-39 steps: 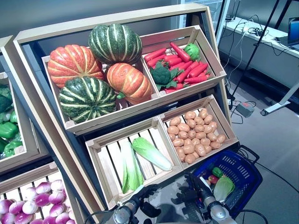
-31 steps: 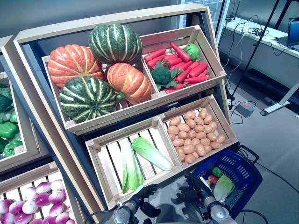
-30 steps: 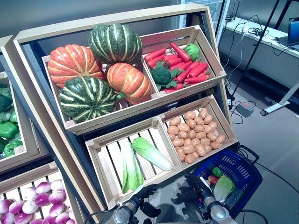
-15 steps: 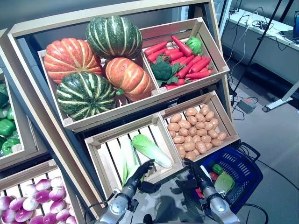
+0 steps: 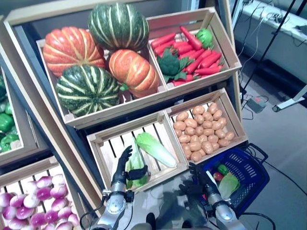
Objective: Put vegetables into the basket
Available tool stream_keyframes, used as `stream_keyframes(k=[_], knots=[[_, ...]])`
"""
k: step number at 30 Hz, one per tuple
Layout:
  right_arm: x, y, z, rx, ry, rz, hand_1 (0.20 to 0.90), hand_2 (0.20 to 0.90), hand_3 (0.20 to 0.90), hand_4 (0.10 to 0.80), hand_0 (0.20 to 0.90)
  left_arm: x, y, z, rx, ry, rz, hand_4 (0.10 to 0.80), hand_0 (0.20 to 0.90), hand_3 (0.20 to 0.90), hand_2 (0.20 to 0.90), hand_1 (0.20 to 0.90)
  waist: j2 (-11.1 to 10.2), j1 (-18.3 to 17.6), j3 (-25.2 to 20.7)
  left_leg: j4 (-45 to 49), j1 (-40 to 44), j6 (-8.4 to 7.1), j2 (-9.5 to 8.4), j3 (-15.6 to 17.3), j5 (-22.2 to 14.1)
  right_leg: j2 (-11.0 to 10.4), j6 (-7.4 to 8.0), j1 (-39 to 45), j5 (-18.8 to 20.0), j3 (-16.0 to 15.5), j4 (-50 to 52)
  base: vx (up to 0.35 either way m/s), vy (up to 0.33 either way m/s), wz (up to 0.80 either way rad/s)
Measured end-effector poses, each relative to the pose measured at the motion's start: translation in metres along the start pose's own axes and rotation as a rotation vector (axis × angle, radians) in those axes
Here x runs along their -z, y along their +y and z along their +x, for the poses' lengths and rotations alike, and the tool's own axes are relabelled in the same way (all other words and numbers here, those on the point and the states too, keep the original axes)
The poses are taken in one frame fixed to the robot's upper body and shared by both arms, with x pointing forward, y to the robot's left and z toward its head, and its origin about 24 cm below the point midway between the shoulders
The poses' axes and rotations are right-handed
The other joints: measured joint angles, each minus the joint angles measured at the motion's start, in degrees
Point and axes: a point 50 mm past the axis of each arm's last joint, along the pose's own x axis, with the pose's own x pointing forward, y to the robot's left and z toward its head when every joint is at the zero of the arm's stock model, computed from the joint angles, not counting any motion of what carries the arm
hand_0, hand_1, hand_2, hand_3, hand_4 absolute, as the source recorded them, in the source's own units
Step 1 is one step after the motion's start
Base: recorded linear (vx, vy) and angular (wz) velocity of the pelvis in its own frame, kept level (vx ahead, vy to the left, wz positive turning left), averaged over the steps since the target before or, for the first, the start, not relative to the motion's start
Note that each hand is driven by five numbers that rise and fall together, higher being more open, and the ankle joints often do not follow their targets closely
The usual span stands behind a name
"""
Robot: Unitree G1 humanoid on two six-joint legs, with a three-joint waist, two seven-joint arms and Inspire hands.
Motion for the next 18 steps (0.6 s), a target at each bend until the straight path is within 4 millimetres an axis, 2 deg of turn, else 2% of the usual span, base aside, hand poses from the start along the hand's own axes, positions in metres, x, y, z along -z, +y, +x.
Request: stream_keyframes(k=[3,6,10,15,18], knots=[[-0.01,-0.011,0.008,0.048,-0.023,0.022,0.9,0.9,0.9,0.8,0.9,-0.022,0.003,0.021,-0.12,-0.067,-0.007,0.8,0.9,0.9,0.9,0.9,-0.3,-0.6,2.3,2.3,-3.4,0.39,-0.21,0.5,-0.1,-1.4,0.19,-6.3,-3.0,0.4,8.4,-0.07,0.061,-0.1],[-0.019,-0.011,0.012,0.061,-0.053,0.042,0.9,0.9,0.9,0.8,0.9,-0.04,0.01,0.042,-0.239,-0.095,-0.013,0.8,0.9,0.9,0.9,0.9,-2.5,-1.0,4.7,4.4,-4.6,0.9,-0.64,1.4,-0.7,-2.7,0.15,-9.6,-5.5,1.3,14.5,-0.033,0.035,-0.12],[-0.03,-0.01,0.017,0.064,-0.09,0.046,0.9,0.9,0.9,0.8,0.9,-0.062,0.008,0.056,-0.289,-0.143,-0.029,0.8,0.9,0.9,0.9,0.9,-3.3,-1.2,6.9,11.5,-9.9,0.99,-0.46,1.3,-3.3,-3.7,-0.19,-14.4,-7.7,1.7,20.5,-0.051,0.042,0.05],[-0.058,-0.013,0.029,0.053,-0.183,0.028,0.9,0.9,0.9,0.8,0.9,-0.078,0.008,0.066,-0.335,-0.16,-0.074,0.8,0.9,0.9,0.9,0.9,-2.9,-2.2,10.8,22.6,-18.2,0.75,0.14,1.3,-7.3,-4.8,-1.06,-22.3,-11.2,2.5,30.7,-0.083,0.043,-0.01],[-0.08,-0.017,0.037,0.051,-0.251,0.015,0.9,0.9,0.9,0.8,0.9,-0.09,0.009,0.076,-0.359,-0.155,-0.121,0.8,0.9,0.9,0.9,0.9,-3.1,-2.5,12.9,29.5,-24.1,0.74,1.14,1.2,-9.5,-5.0,-1.73,-28.0,-13.2,3.0,37.4,-0.061,0.026,-0.06]])
